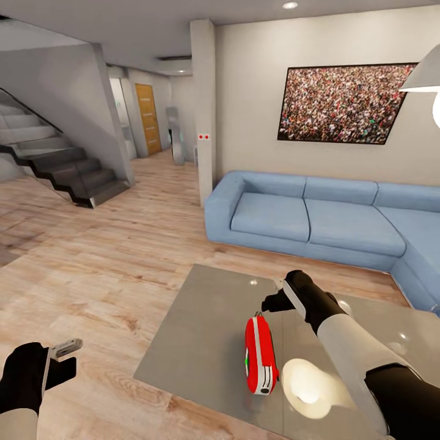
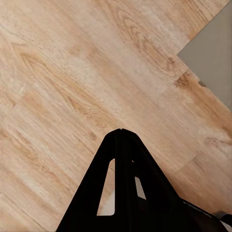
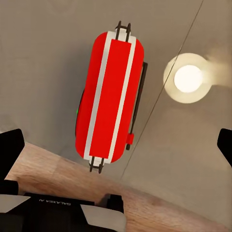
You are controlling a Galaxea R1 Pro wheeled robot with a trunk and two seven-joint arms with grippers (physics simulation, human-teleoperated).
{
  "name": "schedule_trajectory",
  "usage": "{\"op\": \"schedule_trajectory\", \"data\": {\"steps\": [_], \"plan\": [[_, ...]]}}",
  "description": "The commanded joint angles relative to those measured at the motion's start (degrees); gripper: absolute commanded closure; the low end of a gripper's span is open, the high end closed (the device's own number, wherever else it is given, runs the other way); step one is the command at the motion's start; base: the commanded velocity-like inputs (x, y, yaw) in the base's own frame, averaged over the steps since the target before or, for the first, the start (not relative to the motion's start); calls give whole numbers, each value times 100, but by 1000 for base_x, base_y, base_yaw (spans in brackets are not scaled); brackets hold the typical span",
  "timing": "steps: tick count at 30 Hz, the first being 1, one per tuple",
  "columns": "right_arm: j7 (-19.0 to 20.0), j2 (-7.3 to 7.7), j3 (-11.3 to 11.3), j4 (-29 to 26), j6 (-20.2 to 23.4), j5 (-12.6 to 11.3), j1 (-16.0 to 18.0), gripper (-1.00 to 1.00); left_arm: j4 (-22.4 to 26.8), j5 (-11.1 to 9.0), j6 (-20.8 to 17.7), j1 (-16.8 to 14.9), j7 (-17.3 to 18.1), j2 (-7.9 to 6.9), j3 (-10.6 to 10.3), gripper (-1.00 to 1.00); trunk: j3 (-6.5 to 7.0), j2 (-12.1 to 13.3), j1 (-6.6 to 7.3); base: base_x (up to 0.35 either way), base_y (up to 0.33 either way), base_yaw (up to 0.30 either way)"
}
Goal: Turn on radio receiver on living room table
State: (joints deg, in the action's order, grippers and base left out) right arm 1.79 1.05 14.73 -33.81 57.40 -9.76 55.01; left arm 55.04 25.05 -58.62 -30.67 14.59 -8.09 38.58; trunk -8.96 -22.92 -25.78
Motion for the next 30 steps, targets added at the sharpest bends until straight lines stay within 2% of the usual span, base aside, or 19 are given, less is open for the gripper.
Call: {"op": "schedule_trajectory", "data": {"steps": [1,30], "plan": [[1,-1,1,-1,0,0,0,-100,-1,0,0,0,0,-3,0,100,0,0,0,0,0,0],[-3,-3,3,-3,1,0,1,-100,-19,0,9,0,0,2,0,100,-1,0,0,0,0,0]]}}
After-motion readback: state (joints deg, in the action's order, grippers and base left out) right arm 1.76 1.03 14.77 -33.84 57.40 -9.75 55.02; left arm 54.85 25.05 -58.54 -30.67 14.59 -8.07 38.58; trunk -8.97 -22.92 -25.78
